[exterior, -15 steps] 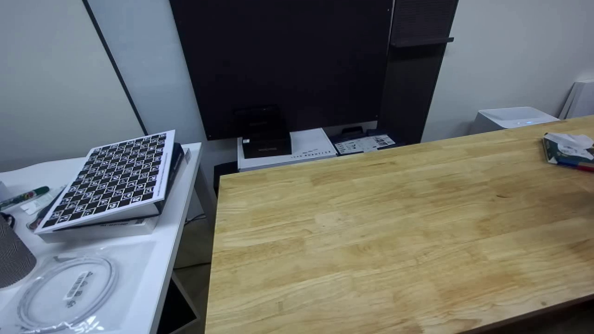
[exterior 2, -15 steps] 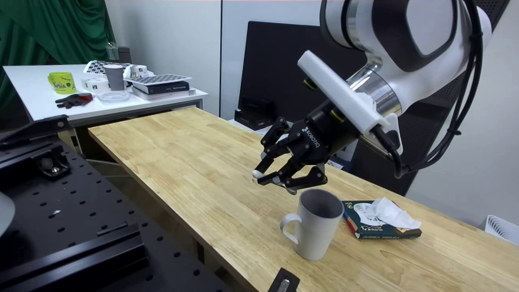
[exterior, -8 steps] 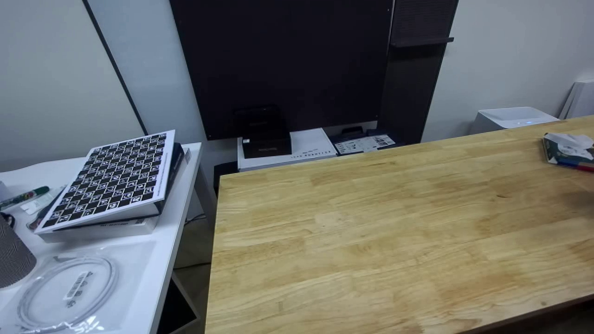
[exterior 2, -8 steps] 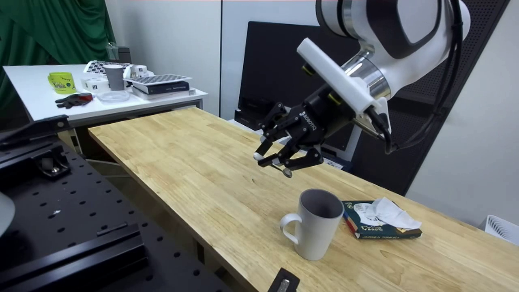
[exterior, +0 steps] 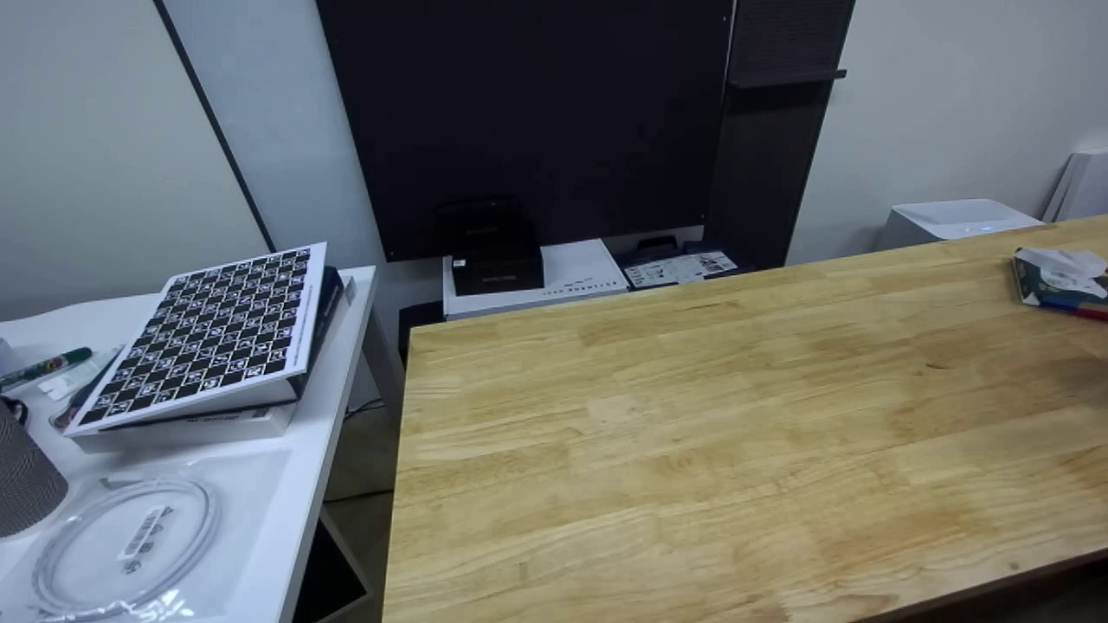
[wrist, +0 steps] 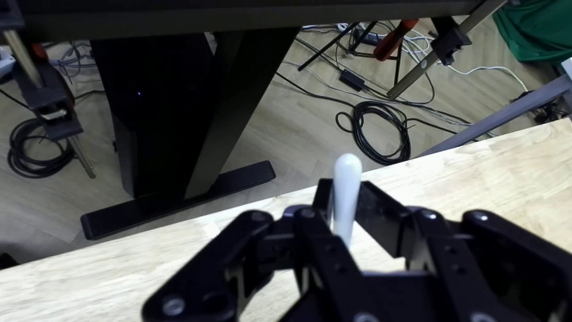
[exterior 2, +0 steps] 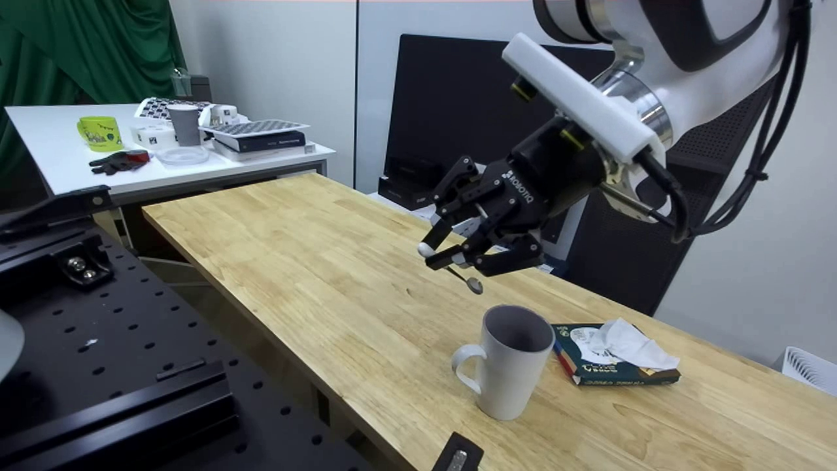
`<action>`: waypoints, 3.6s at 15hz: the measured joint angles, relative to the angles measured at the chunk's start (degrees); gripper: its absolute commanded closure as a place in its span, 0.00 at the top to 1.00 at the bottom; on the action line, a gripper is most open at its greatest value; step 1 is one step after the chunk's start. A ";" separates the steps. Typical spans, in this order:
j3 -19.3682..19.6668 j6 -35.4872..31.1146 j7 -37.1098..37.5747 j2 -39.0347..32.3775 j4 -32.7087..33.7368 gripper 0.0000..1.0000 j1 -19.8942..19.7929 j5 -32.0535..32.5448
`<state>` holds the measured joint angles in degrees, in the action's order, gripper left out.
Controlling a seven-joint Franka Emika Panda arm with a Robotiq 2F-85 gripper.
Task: Put the spoon in the cup
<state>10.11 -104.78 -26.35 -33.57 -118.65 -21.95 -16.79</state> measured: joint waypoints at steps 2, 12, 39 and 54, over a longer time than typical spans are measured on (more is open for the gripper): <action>1.24 0.16 0.00 1.20 -0.51 0.05 -0.72 0.55; 4.30 1.69 -0.04 3.58 -0.86 0.05 -5.05 2.22; 2.03 -0.89 -1.90 -1.73 1.96 0.05 -7.09 -2.19; 2.00 -1.28 -2.86 -5.45 4.30 0.05 -7.73 -4.48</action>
<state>12.11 -106.06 -29.21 -39.02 -114.34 -29.68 -21.27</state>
